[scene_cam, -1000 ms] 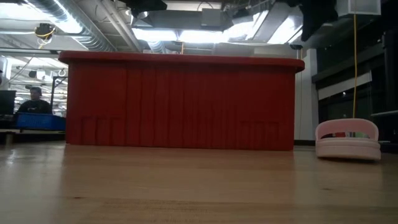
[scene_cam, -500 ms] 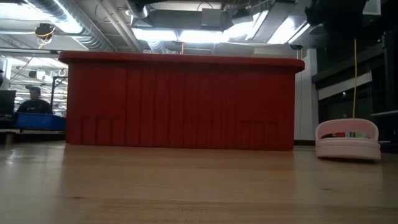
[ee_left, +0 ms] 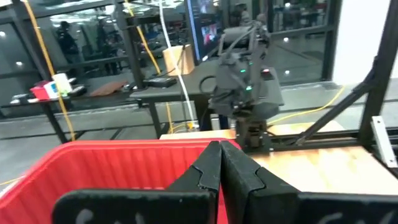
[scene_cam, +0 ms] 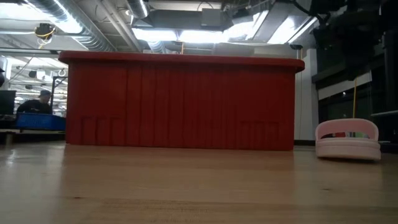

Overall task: Pick and place slides into bin
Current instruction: Put the pink slide into the red bin

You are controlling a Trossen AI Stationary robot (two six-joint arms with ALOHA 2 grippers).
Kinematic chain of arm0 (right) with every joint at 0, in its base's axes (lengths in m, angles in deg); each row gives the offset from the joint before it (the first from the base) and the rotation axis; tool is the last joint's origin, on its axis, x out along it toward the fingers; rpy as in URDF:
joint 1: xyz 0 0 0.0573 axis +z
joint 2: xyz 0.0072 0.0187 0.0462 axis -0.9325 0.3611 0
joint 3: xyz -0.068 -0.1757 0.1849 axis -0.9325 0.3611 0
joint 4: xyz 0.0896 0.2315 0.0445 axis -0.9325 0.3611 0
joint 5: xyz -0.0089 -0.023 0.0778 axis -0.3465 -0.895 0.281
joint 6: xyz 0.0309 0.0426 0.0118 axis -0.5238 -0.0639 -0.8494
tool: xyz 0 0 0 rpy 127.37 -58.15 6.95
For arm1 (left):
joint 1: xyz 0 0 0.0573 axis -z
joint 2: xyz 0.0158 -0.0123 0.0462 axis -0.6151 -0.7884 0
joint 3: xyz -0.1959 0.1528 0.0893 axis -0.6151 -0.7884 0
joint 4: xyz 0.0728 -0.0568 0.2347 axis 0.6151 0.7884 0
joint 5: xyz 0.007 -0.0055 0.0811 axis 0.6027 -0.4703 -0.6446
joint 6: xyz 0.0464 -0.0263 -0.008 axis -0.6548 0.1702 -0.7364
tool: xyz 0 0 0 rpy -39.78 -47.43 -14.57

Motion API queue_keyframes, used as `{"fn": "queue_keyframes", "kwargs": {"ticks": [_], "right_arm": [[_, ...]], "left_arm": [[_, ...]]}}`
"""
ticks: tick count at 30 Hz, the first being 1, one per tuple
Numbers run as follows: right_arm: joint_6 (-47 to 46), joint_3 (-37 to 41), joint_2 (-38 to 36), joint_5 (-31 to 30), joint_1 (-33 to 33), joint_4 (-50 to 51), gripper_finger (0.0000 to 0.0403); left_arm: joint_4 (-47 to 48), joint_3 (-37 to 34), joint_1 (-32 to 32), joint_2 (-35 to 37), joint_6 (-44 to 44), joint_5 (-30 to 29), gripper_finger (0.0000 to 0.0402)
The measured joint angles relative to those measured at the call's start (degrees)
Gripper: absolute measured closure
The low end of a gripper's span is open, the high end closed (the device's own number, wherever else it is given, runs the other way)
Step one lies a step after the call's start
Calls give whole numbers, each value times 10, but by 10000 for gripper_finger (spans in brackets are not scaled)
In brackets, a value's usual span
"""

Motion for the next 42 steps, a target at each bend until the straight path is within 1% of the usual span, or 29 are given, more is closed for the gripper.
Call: {"fn": "queue_keyframes", "kwargs": {"ticks": [6, 9, 15, 22, 29, 32, 35, 39, 42], "right_arm": [[43, 18, -15, 8, -30, -30, 397], [61, 29, -22, 44, -50, -42, 397], [101, 69, -28, 59, -88, -57, 397], [154, 137, -28, 149, -144, -143, 397], [207, 178, -28, 172, -215, -148, 397], [220, 182, -28, 203, -247, -147, 397], [212, 181, -28, 233, -274, -148, 397], [208, 178, -28, 242, -297, -146, 397], [221, 178, -28, 287, -311, -146, 397]], "left_arm": [[0, 0, 27, 0, 12, -7, 399], [0, 0, 42, 0, 14, -33, 400], [0, 0, 65, 0, 14, -75, 399], [0, 0, 85, 0, 16, -107, 399], [0, 0, 96, 0, 30, -109, 399], [0, 0, 100, 0, 31, -114, 400], [0, 0, 104, 0, 30, -132, 399], [0, 0, 107, 0, 30, -136, 400], [0, 0, 107, 0, 30, -136, 399]]}}
